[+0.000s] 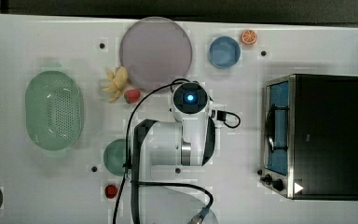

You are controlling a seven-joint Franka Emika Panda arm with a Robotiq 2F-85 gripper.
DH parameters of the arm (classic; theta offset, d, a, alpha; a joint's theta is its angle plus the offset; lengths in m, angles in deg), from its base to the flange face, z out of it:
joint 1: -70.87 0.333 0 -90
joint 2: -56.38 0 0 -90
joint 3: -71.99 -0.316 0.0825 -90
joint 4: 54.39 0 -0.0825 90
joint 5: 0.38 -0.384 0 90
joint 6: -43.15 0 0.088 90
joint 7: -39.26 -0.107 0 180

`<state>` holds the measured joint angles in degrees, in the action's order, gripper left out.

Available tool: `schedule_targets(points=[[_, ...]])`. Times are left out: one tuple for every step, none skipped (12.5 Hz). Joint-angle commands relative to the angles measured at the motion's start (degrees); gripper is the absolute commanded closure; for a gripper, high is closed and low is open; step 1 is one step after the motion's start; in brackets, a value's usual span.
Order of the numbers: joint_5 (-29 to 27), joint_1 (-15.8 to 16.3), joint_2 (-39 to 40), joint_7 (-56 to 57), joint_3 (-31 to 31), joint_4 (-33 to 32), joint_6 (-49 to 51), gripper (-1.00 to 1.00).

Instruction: Pick Ketchup from oven and place it on table.

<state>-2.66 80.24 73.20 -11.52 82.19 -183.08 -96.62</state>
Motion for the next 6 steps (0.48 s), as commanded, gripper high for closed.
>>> schedule_targets(points=[[1.4,0.0,-9.9,-1.2,0.2,4.2,10.0,-1.00],[1.4,0.0,-12.1,-1.2,0.2,7.4,16.5,-1.00],[1.4,0.0,-13.5,-1.2,0.2,10.0,20.7,-1.00],[1.5,0.0,-15.2,-1.2,0.2,15.5,26.9,-1.00],[1.6,-0.1,-15.7,-1.2,0.2,21.5,31.8,-1.00],[1.6,-0.1,-15.7,-1.2,0.2,24.1,34.4,-1.00]])
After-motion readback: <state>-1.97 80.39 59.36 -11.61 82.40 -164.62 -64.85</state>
